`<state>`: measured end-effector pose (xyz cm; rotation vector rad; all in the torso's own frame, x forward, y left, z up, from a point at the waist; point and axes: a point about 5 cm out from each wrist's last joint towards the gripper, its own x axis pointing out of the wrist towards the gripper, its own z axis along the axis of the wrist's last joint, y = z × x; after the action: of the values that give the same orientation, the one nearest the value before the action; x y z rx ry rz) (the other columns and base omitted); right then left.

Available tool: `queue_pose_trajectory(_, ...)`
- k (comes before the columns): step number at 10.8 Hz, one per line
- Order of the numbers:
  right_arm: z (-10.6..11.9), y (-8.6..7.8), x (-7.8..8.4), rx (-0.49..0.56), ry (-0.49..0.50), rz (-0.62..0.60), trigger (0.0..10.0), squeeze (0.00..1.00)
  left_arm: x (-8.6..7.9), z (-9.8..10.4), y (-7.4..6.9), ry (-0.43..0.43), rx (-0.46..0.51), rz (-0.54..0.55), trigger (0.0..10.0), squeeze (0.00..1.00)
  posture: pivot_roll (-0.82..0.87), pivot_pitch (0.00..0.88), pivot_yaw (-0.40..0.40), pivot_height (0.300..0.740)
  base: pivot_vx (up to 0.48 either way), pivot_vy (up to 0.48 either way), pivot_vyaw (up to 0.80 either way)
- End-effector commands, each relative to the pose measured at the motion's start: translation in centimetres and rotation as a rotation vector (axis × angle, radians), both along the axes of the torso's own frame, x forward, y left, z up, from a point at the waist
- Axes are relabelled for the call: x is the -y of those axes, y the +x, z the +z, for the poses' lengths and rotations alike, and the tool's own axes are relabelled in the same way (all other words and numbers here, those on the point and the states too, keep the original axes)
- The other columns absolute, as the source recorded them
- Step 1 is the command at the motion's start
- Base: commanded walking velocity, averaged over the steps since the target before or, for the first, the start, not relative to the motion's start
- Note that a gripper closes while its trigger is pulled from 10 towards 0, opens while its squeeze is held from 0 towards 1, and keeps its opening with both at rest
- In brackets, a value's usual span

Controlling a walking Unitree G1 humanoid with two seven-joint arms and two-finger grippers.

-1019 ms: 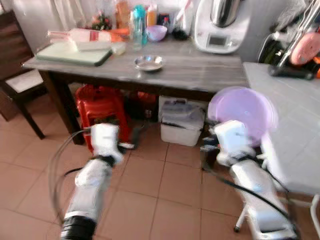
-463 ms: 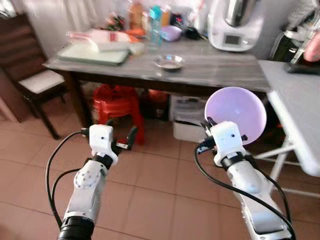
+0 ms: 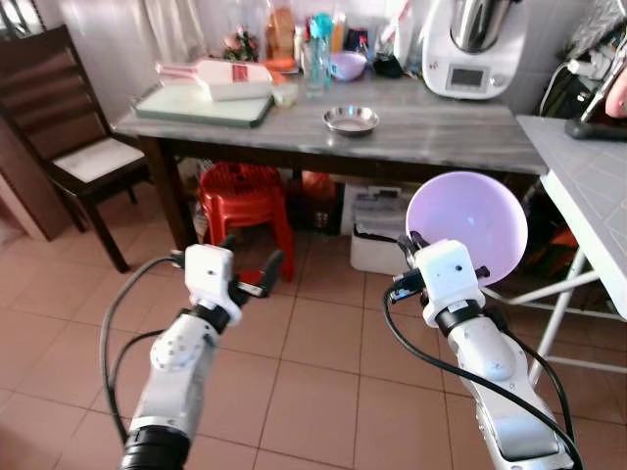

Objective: Setting the table

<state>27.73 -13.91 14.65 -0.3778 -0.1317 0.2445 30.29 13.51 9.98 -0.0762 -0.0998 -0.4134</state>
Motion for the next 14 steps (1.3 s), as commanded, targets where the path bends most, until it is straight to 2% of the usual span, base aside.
queue_pose_trajectory(1, 0.7, 0.1, 0.1, 0.028, -0.011, 0.006, 10.0, 0.0, 0.3, 0.5, 0.1, -0.003, 0.014, -0.019, 10.0, 0.0, 0.02, 0.0, 0.003, 0.74, 0.0, 0.0, 0.0)
queue_pose_trajectory(6, 0.7, 0.2, -0.2, 0.033, -0.01, 0.013, 10.0, 0.0, 0.4, 0.5, 0.2, -0.005, 0.009, -0.033, 10.0, 0.0, 0.02, 0.0, 0.007, 0.74, 0.251, 0.0, 0.0)
queue_pose_trajectory(10, 0.6, 0.2, -0.3, 0.032, -0.011, 0.02, 10.0, 0.0, 0.9, 0.5, 0.1, -0.014, 0.008, -0.047, 10.0, 0.0, 0.02, 0.0, 0.007, 0.74, 0.31, 0.0, 0.43)
queue_pose_trajectory(14, 0.6, 0.1, -0.4, 0.03, -0.011, 0.026, 10.0, 0.0, 1.3, 0.4, 0.0, -0.022, 0.004, -0.057, 10.0, 0.0, 0.02, 0.0, 0.002, 0.74, 0.327, 0.0, 0.0)
